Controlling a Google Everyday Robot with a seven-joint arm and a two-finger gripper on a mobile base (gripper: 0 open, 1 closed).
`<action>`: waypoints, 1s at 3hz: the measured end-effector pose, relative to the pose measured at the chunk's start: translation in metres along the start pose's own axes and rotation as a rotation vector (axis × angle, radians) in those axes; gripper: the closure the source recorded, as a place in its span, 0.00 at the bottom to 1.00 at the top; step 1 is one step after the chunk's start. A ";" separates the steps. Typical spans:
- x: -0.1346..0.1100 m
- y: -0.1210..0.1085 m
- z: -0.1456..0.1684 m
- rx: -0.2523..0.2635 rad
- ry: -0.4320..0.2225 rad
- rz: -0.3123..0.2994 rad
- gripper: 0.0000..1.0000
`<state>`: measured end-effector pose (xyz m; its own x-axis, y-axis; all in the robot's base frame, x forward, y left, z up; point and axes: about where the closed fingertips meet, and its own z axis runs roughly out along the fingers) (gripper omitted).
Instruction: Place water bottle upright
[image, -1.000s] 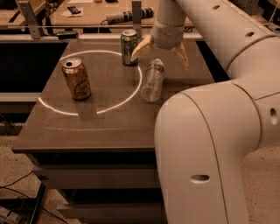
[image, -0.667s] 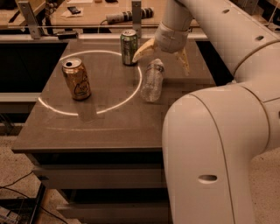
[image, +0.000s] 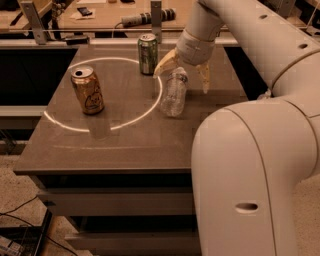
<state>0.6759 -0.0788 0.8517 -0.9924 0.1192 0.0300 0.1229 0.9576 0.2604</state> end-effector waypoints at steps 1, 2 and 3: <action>0.005 -0.001 0.004 0.003 0.014 -0.001 0.40; 0.009 0.000 0.007 0.034 0.024 -0.010 0.64; 0.012 0.003 0.003 0.055 0.005 -0.021 0.86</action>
Offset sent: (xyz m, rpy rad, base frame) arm -0.0334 -0.0025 -0.0019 -0.0935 0.0940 0.0470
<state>0.6648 -0.0741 0.8495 -0.9948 0.0975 0.0296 0.1015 0.9729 0.2078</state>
